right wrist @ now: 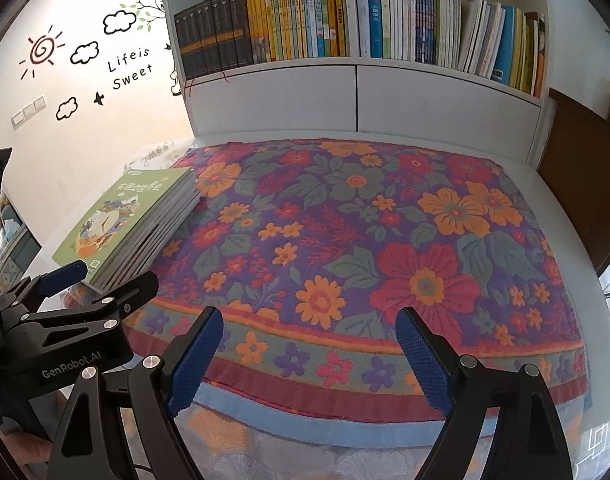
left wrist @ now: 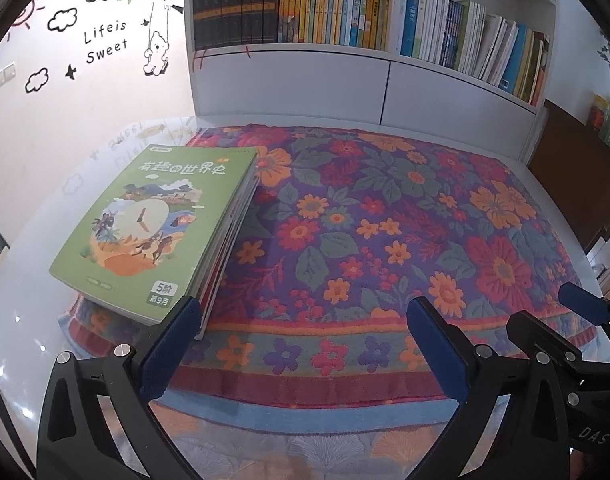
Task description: Organize books
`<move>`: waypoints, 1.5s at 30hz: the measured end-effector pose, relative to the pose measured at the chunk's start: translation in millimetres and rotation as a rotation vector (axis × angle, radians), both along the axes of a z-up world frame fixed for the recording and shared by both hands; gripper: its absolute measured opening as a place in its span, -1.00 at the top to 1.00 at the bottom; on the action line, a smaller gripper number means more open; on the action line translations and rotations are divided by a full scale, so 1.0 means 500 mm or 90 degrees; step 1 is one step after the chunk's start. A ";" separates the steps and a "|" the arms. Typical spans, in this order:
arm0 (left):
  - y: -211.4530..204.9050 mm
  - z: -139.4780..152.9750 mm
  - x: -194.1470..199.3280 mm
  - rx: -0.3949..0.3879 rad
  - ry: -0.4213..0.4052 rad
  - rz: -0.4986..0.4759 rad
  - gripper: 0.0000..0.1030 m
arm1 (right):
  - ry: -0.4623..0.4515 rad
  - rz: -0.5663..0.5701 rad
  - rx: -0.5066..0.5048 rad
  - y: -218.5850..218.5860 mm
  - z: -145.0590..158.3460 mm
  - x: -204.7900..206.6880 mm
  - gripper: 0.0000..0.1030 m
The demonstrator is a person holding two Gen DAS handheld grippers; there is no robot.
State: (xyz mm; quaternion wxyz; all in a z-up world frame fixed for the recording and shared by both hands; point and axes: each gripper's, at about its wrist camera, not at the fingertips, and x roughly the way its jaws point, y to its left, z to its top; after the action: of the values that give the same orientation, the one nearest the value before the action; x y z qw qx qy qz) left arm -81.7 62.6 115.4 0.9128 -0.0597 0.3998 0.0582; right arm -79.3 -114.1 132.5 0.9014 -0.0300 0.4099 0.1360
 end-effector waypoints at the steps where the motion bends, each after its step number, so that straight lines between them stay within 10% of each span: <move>1: 0.000 0.000 0.000 -0.001 0.000 0.000 -0.99 | 0.001 0.000 -0.001 0.000 -0.001 0.000 -0.68; 45: -0.009 -0.009 0.010 0.016 0.000 -0.012 -0.99 | 0.047 -0.010 -0.003 0.006 -0.020 0.005 -0.68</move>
State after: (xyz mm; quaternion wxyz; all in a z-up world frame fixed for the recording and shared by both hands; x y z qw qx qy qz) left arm -76.7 58.2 110.9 0.9141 -0.0447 0.3993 0.0541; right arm -76.6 -110.9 122.4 0.8865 -0.0240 0.4438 0.1288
